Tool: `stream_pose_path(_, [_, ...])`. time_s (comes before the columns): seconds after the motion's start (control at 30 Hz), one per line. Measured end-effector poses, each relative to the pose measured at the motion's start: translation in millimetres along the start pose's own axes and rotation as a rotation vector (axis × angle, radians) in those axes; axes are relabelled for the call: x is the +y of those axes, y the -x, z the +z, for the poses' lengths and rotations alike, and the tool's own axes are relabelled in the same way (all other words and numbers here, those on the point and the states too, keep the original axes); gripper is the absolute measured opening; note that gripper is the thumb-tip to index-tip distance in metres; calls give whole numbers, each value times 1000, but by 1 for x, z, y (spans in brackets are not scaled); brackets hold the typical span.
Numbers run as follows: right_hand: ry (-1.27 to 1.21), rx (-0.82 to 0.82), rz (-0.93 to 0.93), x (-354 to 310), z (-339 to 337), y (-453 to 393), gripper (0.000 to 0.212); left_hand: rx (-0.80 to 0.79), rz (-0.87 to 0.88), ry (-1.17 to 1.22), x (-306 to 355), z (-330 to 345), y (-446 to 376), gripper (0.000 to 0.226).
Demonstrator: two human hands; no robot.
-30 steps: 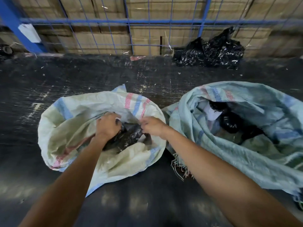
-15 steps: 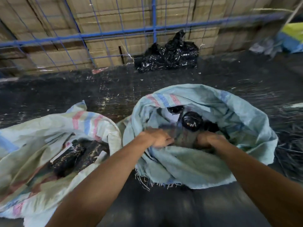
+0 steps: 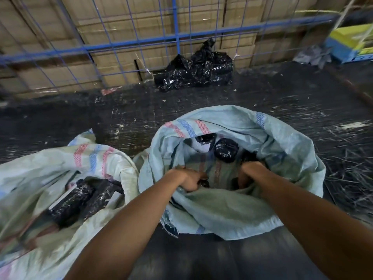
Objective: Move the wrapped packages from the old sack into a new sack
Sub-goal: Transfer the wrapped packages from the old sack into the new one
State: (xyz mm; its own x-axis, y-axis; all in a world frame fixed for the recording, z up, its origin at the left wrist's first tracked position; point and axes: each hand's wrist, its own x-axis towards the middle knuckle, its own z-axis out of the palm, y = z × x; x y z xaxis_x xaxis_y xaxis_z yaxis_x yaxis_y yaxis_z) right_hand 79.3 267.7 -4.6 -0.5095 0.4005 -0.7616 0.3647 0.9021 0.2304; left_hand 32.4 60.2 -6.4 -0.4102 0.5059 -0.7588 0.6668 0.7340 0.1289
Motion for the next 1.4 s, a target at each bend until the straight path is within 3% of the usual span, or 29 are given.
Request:
stream_pose_path(0.07, [3, 26, -7, 3, 10, -2, 68, -69, -46, 250, -4, -1, -6, 51])
stream_pose_path(0.2, [22, 91, -22, -2, 30, -17, 76, -53, -115, 180, -1, 10, -14, 44])
stream_pose_path(0.4, [-95, 51, 30, 3, 44, -12, 103, -196, -269, 471, 6, 11, -24, 64])
stream_pose_path(0.47, [-129, 97, 10, 5, 49, -7, 98, -93, -264, 456, 10, 12, -25, 70])
stream_pose_path(0.57, [-193, 240, -46, 2, 48, 7, 86, 203, -238, 397, 12, 10, -19, 84])
stream_pose_path(0.67, [-410, 351, -135, -3, 19, 30, 84, 448, -119, 801, 8, -11, -3, 79])
stream_pose_path(0.73, [-669, 410, -187, -6, -9, 47, 86, 573, -11, 1096, 2, -29, 16, 68])
stream_pose_path(0.8, [-1012, 433, -284, -6, -32, 64, 72, 666, 80, 1350, -10, -39, 38, 51])
stream_pose_path(0.87, [-1294, 310, -387, -13, -48, 83, 53, 666, 172, 1519, -33, -36, 64, 37])
stream_pose_path(0.9, [-1351, 206, -428, -15, -53, 92, 51, 594, 244, 1587, -42, -32, 75, 35])
stream_pose_path(1.03, [-1259, -80, -627, -62, -65, 120, 69, 379, 418, 1846, -120, 23, 135, 52])
stream_pose_path(1.13, [-1249, -186, -826, -137, -67, 141, 61, 414, 394, 2084, -189, 89, 182, 80])
stream_pose_path(1.23, [-1267, -311, -943, -226, -54, 168, 67, 662, 235, 2119, -238, 141, 205, 71])
stream_pose_path(1.3, [-1230, -306, -951, -282, -33, 180, 70, 955, -59, 2014, -262, 166, 204, 58])
stream_pose_path(1.37, [-1119, -102, -959, -332, -3, 177, 65, 1183, -450, 1693, -278, 189, 197, 62])
stream_pose_path(1.4, [-1017, 79, -956, -351, 14, 171, 66, 1192, -601, 1474, -281, 197, 193, 67])
